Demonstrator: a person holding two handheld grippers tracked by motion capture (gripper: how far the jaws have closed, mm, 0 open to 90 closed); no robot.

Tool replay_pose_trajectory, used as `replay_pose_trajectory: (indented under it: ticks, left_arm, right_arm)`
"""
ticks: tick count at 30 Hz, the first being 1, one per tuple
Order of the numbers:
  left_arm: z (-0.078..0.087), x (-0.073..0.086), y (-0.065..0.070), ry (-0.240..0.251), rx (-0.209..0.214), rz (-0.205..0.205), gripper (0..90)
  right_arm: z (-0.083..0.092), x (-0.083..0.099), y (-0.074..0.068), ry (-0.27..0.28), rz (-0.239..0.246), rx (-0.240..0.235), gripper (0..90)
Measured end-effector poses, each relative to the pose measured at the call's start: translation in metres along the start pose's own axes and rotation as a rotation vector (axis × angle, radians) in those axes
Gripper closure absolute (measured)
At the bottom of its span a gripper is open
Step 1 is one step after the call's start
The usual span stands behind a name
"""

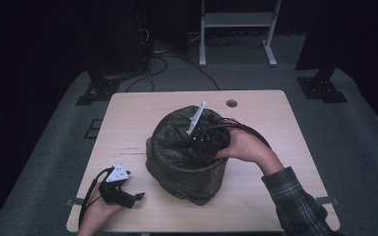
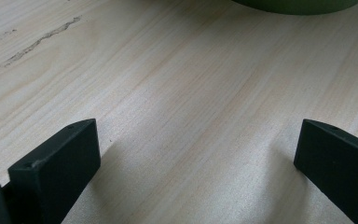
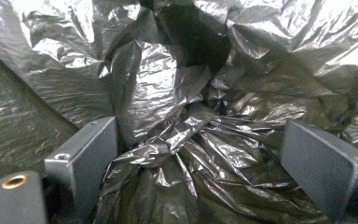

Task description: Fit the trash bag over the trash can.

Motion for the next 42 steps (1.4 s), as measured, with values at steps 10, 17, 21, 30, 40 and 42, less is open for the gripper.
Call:
replay_pose_trajectory:
  ticks: [10,17,21,30,40,42]
  left_arm:
    - [0.0,0.0,0.0,0.001,0.001,0.0,0.0]
    - [0.0,0.0,0.0,0.0,0.002,-0.001,0.0]
    - [0.0,0.0,0.001,0.0,0.003,0.0,0.0]
    - [0.0,0.0,0.0,0.0,0.002,0.0,0.0]
    - [0.0,0.0,0.0,0.001,0.002,0.0,0.0]
    - [0.0,0.0,0.0,0.001,0.003,0.0,0.0]
  right_arm:
    - [0.006,-0.004,0.0,0.017,-0.001,0.019,10.0]
    - [0.021,-0.017,0.0,0.099,-0.008,0.019,10.0]
    - [0.023,-0.031,0.0,0.146,-0.008,0.012,10.0]
    - [0.004,-0.065,0.006,0.136,-0.031,-0.004,9.8]
    - [-0.027,-0.081,0.01,0.07,-0.046,-0.019,9.6]
    - [-0.03,-0.082,0.009,0.065,-0.041,-0.015,9.6]
Point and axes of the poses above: each handheld gripper's, and its own axes: z roughly backward along the jaws, x roughly out of its underside, y roughly to its right, the point moved 1 cm from there along -z, roughly forward along the jaws, and after that the axes turned 11 degrees about -z, right-handed, at the moved point
